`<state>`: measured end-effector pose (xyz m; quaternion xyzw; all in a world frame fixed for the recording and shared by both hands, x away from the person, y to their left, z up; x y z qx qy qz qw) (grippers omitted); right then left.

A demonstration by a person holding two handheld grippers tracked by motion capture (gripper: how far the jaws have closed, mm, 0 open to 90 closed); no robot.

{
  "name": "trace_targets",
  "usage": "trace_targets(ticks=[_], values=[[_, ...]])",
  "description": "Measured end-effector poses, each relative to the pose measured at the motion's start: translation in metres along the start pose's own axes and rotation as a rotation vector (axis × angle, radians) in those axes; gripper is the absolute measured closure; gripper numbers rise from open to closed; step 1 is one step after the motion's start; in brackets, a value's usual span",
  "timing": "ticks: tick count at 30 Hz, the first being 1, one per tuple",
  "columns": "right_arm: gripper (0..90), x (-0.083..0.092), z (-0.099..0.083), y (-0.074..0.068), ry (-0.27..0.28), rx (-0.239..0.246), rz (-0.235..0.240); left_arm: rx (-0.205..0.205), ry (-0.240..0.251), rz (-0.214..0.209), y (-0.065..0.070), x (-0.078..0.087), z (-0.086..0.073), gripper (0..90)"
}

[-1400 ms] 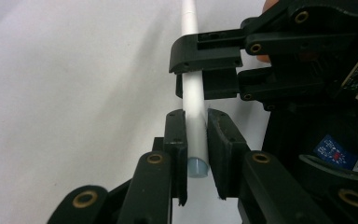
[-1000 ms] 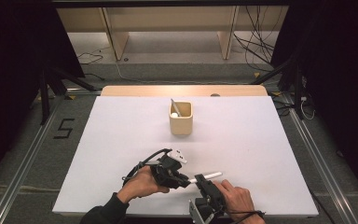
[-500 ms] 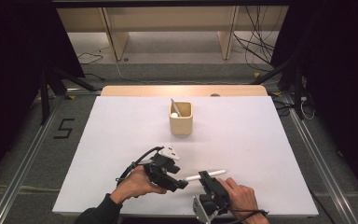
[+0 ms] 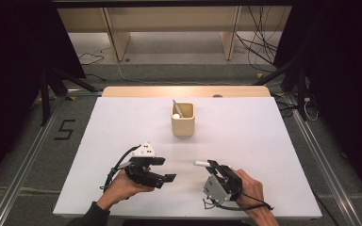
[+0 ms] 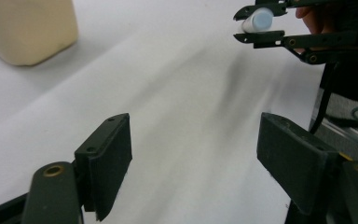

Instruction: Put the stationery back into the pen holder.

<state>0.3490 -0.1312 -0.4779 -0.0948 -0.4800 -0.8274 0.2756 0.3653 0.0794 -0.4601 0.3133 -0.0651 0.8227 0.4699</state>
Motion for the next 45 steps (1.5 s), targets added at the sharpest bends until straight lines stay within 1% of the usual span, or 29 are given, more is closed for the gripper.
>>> trace_targets(ticks=[2, 4, 6, 8, 9, 11, 13, 14, 15, 16, 19, 21, 24, 26, 28, 30, 33, 36, 41, 45], values=[[78.5, -0.002, 0.001, 0.009, 0.016, -0.078, 0.019, 0.014, 0.039, 0.007, -0.003, 0.002, -0.002, 24.3], [78.5, -0.003, 0.003, 0.017, 0.044, -0.180, 0.044, 0.017, 0.073, 0.018, -0.006, 0.005, -0.004, 23.4], [78.5, -0.004, 0.005, 0.026, 0.069, -0.269, 0.075, 0.025, 0.100, 0.031, -0.009, 0.007, -0.007, 22.5], [78.5, -0.006, 0.007, 0.035, 0.088, -0.351, 0.105, 0.022, 0.120, 0.046, -0.011, 0.009, -0.009, 22.0], [78.5, -0.007, 0.008, 0.038, 0.095, -0.378, 0.118, 0.017, 0.128, 0.055, -0.013, 0.010, -0.010, 21.7], [78.5, -0.010, 0.009, 0.046, 0.109, -0.459, 0.154, 0.027, 0.150, 0.064, -0.015, 0.014, -0.013, 21.4], [78.4, -0.013, 0.009, 0.051, 0.119, -0.523, 0.177, 0.027, 0.174, 0.081, -0.017, 0.016, -0.016, 21.2], [78.4, -0.016, 0.008, 0.056, 0.127, -0.581, 0.195, 0.024, 0.175, 0.089, -0.019, 0.017, -0.018, 21.2], [78.4, -0.018, 0.008, 0.060, 0.135, -0.620, 0.208, 0.025, 0.180, 0.099, -0.020, 0.017, -0.020, 20.9], [78.4, -0.020, 0.007, 0.062, 0.140, -0.655, 0.220, 0.030, 0.184, 0.103, -0.021, 0.018, -0.021, 20.8], [78.4, -0.027, 0.006, 0.070, 0.148, -0.724, 0.247, 0.035, 0.195, 0.129, -0.026, 0.019, -0.027, 20.6], [78.4, -0.031, 0.006, 0.072, 0.149, -0.748, 0.255, 0.041, 0.203, 0.145, -0.030, 0.021, -0.030, 20.4], [78.4, -0.037, 0.010, 0.076, 0.147, -0.769, 0.269, 0.055, 0.217, 0.158, -0.033, 0.024, -0.033, 20.4], [78.4, -0.041, 0.013, 0.078, 0.149, -0.780, 0.276, 0.057, 0.217, 0.174, -0.034, 0.024, -0.035, 20.4], [78.4, -0.044, 0.015, 0.081, 0.155, -0.798, 0.280, 0.046, 0.213, 0.194, -0.035, 0.025, -0.038, 20.4], [78.4, -0.049, 0.019, 0.086, 0.162, -0.820, 0.286, 0.048, 0.214, 0.196, -0.035, 0.025, -0.040, 20.4], [78.5, -0.055, 0.022, 0.092, 0.167, -0.849, 0.295, 0.057, 0.236, 0.207, -0.036, 0.027, -0.041, 20.2], [78.4, -0.061, 0.025, 0.098, 0.162, -0.860, 0.295, 0.068, 0.255, 0.212, -0.038, 0.030, -0.044, 19.9], [78.5, -0.070, 0.030, 0.109, 0.169, -0.896, 0.299, 0.083, 0.257, 0.218, -0.040, 0.030, -0.050, 18.7], [78.5, -0.078, 0.035, 0.117, 0.169, -0.910, 0.300, 0.081, 0.267, 0.224, -0.040, 0.031, -0.052, 18.2]])
Point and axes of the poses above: each handheld gripper's, and its own axes: x roughly backward along the jaws, z roughly out of its top, y roughly to its right, the point moved 6 cm from there along -x, roughly forward along the jaws, and after that the axes turned 1 degree about z, right-handed, at the moved point
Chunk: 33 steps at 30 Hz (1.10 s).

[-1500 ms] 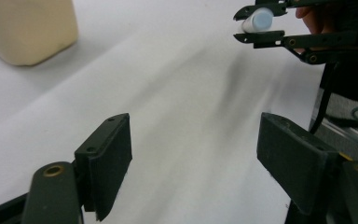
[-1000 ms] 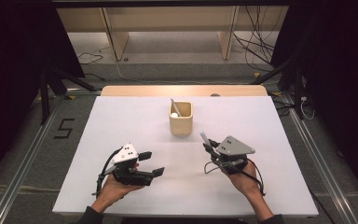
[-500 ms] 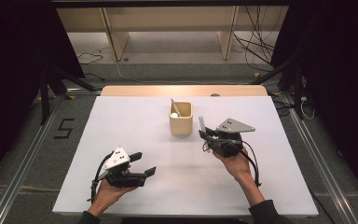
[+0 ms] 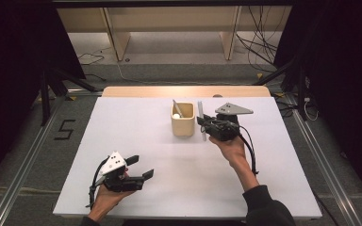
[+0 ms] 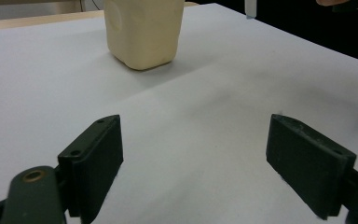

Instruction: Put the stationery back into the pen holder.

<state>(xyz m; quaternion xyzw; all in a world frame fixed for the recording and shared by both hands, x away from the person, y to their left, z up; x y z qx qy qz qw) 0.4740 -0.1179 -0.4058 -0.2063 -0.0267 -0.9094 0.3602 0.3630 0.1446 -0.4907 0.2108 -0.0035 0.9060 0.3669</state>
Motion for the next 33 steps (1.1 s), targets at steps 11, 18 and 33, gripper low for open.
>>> trace_targets(ticks=[11, 18, 33], values=[[78.5, -0.019, 0.025, 0.006, 0.004, -0.032, -0.007, 0.002, 0.014, 0.006, -0.002, 0.003, -0.003, 17.2], [78.5, -0.030, 0.040, 0.010, 0.012, -0.050, -0.007, 0.004, 0.016, 0.017, -0.004, 0.005, -0.004, 17.2], [78.6, -0.058, 0.070, 0.013, -0.001, -0.054, -0.033, 0.014, 0.025, 0.020, -0.004, 0.006, -0.005, 17.2]])
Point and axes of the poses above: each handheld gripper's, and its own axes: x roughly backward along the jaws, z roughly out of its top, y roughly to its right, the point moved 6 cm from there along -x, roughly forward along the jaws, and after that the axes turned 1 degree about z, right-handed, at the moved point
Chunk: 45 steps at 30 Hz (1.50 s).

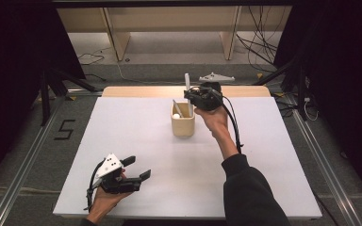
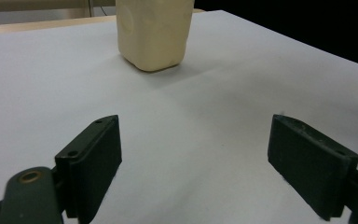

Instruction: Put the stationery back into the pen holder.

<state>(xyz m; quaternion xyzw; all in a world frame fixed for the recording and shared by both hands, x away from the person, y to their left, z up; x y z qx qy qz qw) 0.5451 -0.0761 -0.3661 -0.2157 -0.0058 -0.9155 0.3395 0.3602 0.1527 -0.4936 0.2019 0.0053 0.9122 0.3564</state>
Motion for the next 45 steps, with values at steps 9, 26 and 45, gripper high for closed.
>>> trace_targets(ticks=[9, 26, 45], values=[[78.5, -0.016, 0.001, 0.008, -0.017, -0.015, -0.033, 0.004, 0.011, 0.002, -0.001, 0.001, 0.000, 17.1], [78.5, -0.034, -0.001, 0.014, -0.044, -0.018, -0.065, 0.004, 0.014, -0.004, 0.000, 0.001, 0.000, 17.1], [78.2, -0.055, -0.024, 0.008, -0.137, 0.000, -0.067, 0.003, 0.006, -0.002, -0.001, 0.001, -0.001, 17.1]])
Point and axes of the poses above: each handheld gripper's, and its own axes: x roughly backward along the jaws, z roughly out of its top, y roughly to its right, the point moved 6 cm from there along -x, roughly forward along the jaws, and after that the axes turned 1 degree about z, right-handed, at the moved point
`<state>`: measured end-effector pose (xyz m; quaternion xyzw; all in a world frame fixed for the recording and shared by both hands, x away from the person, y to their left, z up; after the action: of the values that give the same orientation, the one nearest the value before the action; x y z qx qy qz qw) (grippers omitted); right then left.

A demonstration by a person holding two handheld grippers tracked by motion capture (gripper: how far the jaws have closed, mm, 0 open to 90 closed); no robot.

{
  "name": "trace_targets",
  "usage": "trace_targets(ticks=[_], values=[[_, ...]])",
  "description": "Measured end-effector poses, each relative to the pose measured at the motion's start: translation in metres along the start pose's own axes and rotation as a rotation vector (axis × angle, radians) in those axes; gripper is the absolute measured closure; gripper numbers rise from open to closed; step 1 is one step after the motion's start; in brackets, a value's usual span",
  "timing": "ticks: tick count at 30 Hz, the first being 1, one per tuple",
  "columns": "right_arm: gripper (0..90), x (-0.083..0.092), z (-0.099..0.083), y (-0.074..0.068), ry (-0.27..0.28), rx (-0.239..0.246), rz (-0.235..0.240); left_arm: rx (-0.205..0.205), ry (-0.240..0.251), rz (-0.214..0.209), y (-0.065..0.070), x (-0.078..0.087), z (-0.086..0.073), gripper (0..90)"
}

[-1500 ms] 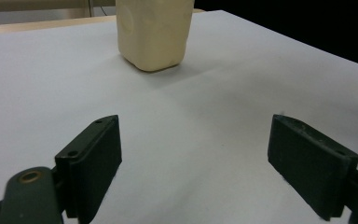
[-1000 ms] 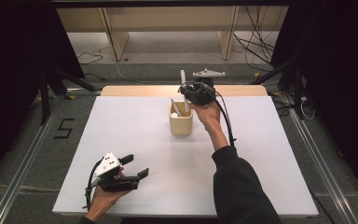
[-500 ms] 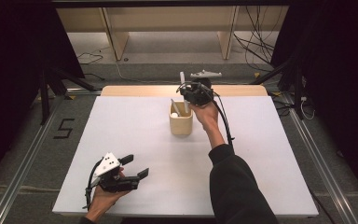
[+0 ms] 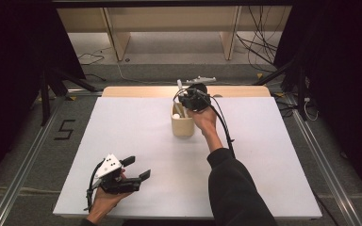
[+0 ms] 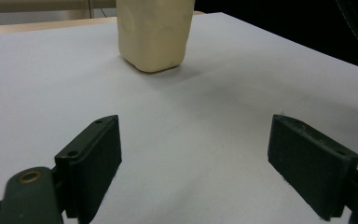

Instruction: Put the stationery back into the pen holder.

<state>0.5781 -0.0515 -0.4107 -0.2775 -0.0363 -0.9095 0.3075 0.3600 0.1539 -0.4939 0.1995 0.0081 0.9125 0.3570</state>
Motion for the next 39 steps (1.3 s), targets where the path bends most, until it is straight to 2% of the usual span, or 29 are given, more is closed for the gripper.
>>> trace_targets(ticks=[5, 8, 10, 12, 16, 19, 24, 28, 39], values=[[77.1, -0.006, -0.005, -0.002, -0.028, 0.012, -0.006, 0.000, 0.003, 0.005, -0.001, -0.001, 0.001, 17.1], [60.1, -0.005, -0.006, 0.000, -0.037, 0.008, -0.006, 0.007, 0.003, 0.006, -0.002, -0.002, 0.000, 17.1], [52.5, 0.000, -0.004, 0.002, -0.039, -0.001, 0.001, 0.008, 0.003, 0.005, -0.002, -0.002, 0.001, 17.1], [46.7, 0.007, -0.002, 0.004, -0.032, -0.008, -0.002, 0.018, 0.010, 0.006, -0.003, -0.003, 0.001, 17.1], [43.3, 0.027, 0.001, 0.006, 0.010, -0.022, 0.021, 0.014, 0.005, -0.001, -0.001, -0.004, 0.002, 17.1], [40.5, 0.043, -0.003, 0.004, 0.029, -0.015, 0.045, 0.010, 0.001, -0.007, 0.001, -0.004, 0.001, 17.1], [36.7, 0.071, -0.019, -0.001, 0.057, -0.011, 0.110, 0.006, -0.004, -0.009, 0.001, -0.003, 0.001, 17.0], [34.2, 0.089, -0.033, -0.005, 0.068, -0.008, 0.141, 0.011, -0.003, -0.009, 0.001, -0.003, 0.000, 17.0], [31.0, 0.128, -0.072, -0.015, 0.096, -0.001, 0.197, 0.010, -0.008, -0.009, 0.001, -0.003, 0.000, 17.0]])
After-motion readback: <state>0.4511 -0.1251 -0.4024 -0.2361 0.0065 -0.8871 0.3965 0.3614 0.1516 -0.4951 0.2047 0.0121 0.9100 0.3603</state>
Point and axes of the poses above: each handheld gripper's, and its own axes: x roughly backward along the jaws, z roughly out of its top, y roughly to its right, the point moved 6 cm from there along -x, roughly forward along the jaws, and after that the axes turned 1 degree about z, right-handed, at the moved point
